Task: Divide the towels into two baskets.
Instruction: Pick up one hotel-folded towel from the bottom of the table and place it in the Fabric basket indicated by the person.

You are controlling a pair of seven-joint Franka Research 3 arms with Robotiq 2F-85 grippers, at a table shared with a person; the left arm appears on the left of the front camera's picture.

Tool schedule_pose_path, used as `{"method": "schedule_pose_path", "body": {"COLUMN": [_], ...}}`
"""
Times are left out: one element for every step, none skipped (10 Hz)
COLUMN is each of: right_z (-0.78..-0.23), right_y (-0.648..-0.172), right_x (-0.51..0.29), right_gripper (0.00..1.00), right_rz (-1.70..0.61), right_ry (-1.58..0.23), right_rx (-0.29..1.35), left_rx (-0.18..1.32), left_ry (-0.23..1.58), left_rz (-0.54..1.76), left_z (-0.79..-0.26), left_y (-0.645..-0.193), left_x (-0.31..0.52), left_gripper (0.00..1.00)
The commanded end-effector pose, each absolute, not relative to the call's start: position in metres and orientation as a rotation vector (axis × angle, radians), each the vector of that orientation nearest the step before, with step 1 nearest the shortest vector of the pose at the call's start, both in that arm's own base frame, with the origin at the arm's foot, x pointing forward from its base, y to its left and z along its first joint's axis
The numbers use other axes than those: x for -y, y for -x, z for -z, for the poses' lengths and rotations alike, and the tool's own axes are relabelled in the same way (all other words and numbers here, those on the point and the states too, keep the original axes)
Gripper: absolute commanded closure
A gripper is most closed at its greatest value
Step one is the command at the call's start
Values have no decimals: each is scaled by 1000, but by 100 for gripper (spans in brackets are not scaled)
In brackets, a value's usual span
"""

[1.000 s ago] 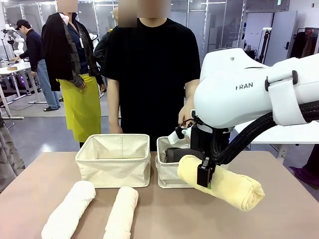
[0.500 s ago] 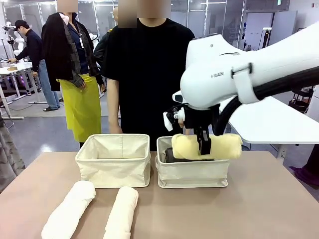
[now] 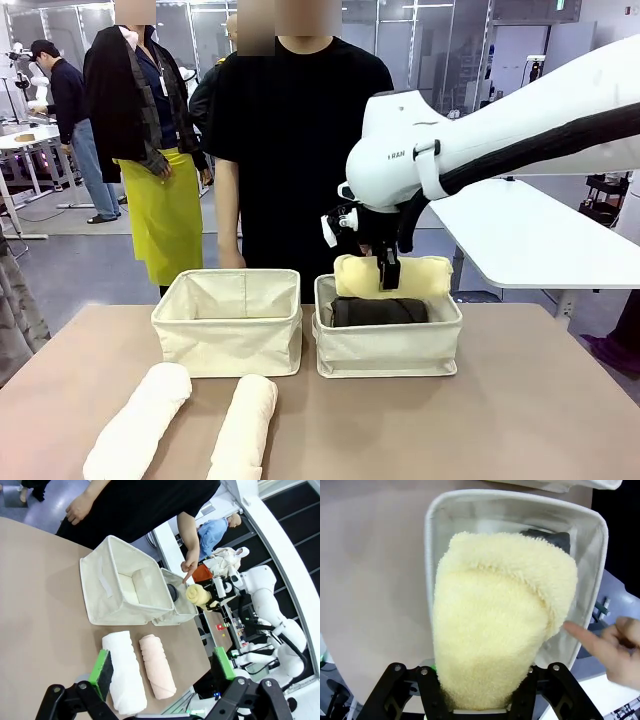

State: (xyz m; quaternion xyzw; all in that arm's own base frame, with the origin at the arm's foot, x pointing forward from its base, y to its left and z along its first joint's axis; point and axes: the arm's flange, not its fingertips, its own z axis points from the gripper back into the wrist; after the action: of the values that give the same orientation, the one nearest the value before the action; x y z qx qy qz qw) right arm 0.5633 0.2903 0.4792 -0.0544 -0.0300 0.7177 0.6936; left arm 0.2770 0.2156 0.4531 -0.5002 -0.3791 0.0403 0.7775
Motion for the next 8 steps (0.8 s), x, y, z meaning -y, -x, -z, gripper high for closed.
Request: {"method": "schedule_pose_path", "body": {"right_z": [-470, -459, -454, -447, -444, -441, -441, -439], "right_y": [-588, -599, -602, -606, -607, -607, -607, -606], "right_x": [-297, -296, -295, -293, -292, -292, -292, -293], "right_gripper": [66, 66, 66, 66, 66, 62, 50, 36], "right_rz": [-1631, -1621, -1623, -1620, -1624, -1631, -1638, -1642], "right_ry": [118, 102, 109, 112, 88, 80, 67, 67], "right_rx": [63, 42, 26, 14, 6, 5, 5, -3], "left_rx": [827, 827, 827, 827, 827, 827, 827, 827], "left_ry": [1086, 1086, 1086, 1086, 1086, 1086, 1086, 1086], "left_rz": [-87, -87, -87, -87, -87, -87, -87, -87], "left_z": [-454, -454, -454, -454, -454, -454, -454, -454], "left_y": [-275, -275, -275, -275, -275, -275, -275, -275], "left_x": [-217, -217, -217, -217, -217, -217, -217, -217], "left_gripper": [0, 0, 0, 0, 0, 0, 0, 0]}}
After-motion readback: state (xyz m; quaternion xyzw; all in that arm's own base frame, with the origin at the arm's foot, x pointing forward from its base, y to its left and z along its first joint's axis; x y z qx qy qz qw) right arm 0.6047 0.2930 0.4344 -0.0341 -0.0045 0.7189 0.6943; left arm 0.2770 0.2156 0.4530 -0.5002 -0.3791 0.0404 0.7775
